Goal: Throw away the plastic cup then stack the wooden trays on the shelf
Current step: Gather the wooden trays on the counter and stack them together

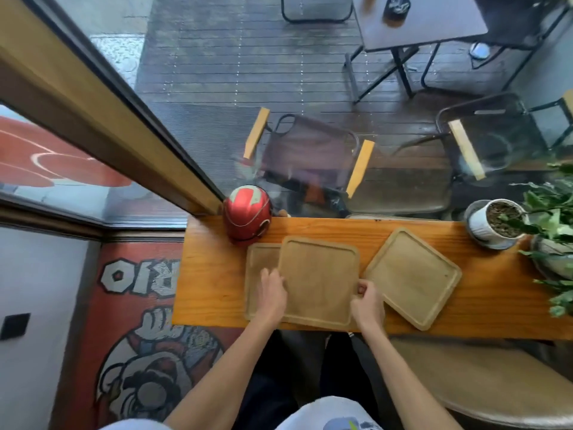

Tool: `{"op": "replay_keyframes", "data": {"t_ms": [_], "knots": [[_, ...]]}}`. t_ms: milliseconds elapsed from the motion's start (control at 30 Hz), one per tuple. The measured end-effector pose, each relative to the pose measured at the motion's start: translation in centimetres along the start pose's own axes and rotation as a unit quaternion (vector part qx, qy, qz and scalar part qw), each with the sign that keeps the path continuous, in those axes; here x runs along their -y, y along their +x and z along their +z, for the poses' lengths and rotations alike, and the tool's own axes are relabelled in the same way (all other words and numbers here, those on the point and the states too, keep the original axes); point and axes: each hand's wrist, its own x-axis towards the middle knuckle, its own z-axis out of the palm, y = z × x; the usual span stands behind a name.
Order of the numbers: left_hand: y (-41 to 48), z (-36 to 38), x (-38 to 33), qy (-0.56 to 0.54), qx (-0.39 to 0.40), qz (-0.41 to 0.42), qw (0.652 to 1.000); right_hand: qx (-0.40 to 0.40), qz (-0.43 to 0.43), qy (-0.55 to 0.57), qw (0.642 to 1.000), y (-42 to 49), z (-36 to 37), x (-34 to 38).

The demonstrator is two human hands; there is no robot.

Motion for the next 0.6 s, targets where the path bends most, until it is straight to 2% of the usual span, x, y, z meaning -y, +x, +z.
{"op": "replay_keyframes", "data": {"t_ms": [200,600], "knots": [[-0.4,-1.0,7.8,0.006,0.01,-0.052,0.999,0.075,-0.033,-0.048,0.996,-3.4,6.5,2.0],[1.7,-0.8,7.3,-0.004,-0.011,-0.041,0.999,0.066,-0.015,-0.004,0.998,-2.3,7.5,2.9]]}}
